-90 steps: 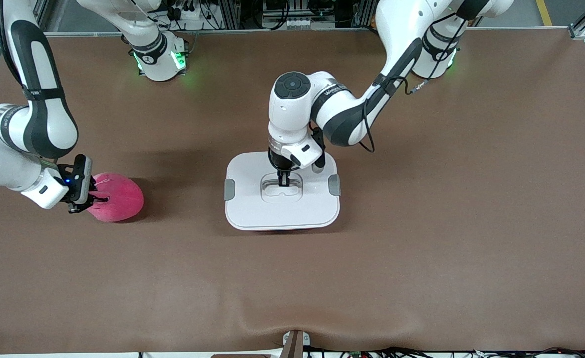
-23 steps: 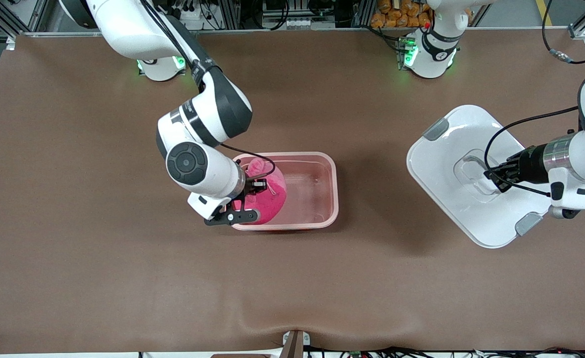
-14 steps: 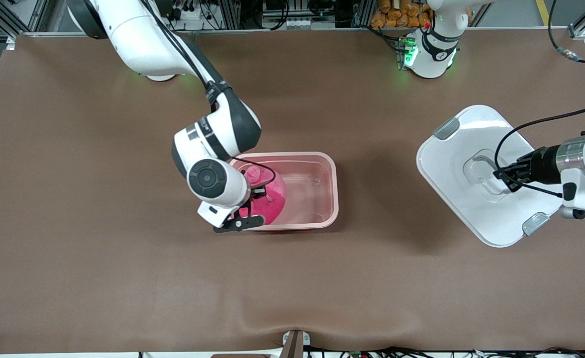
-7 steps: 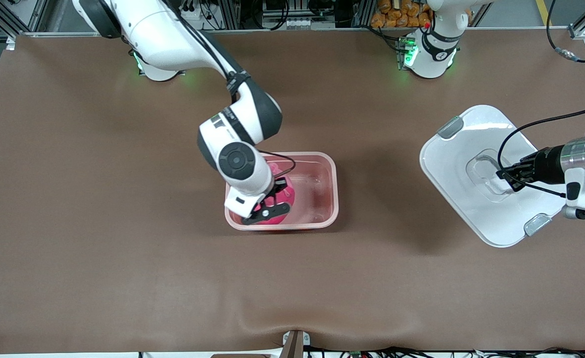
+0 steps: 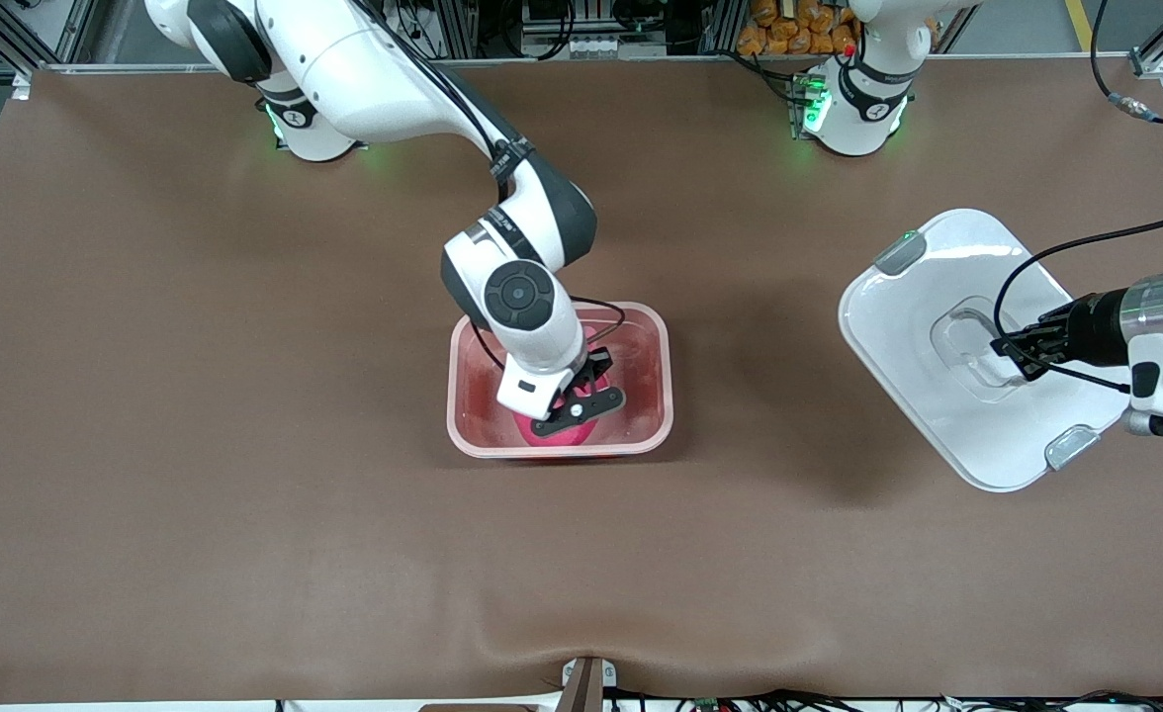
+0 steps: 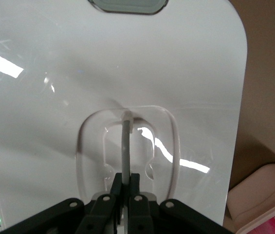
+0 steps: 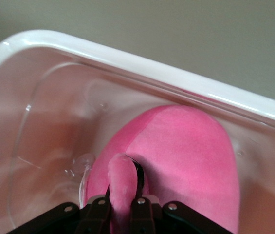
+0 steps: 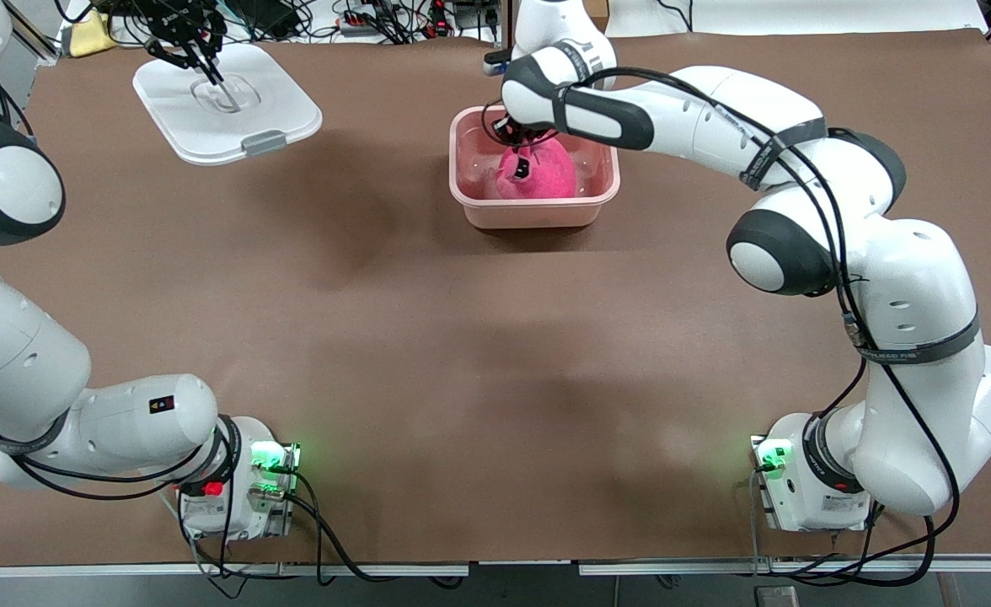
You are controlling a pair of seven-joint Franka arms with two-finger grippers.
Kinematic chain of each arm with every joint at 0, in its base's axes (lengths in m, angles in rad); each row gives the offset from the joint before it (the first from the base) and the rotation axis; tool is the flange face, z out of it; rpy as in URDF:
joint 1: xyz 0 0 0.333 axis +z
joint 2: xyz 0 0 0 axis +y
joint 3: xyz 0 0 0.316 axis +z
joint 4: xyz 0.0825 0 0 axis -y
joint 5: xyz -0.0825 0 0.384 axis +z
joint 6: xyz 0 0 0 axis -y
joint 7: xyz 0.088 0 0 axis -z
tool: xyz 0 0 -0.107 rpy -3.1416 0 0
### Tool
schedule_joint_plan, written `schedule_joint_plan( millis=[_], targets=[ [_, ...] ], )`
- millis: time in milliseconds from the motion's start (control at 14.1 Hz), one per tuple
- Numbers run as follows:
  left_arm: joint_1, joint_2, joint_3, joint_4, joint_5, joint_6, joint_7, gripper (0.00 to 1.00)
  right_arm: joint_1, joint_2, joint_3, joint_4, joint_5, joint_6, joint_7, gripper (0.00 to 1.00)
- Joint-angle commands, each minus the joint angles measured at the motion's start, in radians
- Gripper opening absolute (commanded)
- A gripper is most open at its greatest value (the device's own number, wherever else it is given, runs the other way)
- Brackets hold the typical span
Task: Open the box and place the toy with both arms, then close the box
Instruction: 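Lower the pink toy into the open box with the right gripper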
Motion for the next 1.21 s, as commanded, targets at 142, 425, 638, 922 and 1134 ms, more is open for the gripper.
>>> schedule_joint_plan(
  millis=[142, 425, 638, 922, 1134],
  targets=[
    [0.016, -0.008, -0.010, -0.006, 0.003, -0.008, 0.008, 0.00, 0.043, 0.048, 0.000, -0.028, -0.022, 0.140, -0.112, 0.18],
    [0.015, -0.008, -0.010, -0.006, 0.003, -0.008, 0.008, 0.00, 0.051, 0.045, -0.002, -0.067, -0.023, 0.271, -0.171, 1.00],
    [0.015, -0.010, -0.012, -0.006, 0.003, -0.008, 0.008, 0.00, 0.045, 0.021, -0.003, -0.067, -0.023, 0.262, -0.171, 1.00],
    [0.013, -0.019, -0.012, -0.003, 0.003, -0.011, 0.010, 0.00, 0.038, -0.066, -0.005, -0.062, -0.022, 0.138, -0.169, 1.00],
    [0.008, -0.023, -0.025, 0.002, 0.001, -0.011, -0.002, 0.00, 0.013, -0.138, -0.010, -0.062, -0.023, 0.026, -0.169, 1.00]
  ],
)
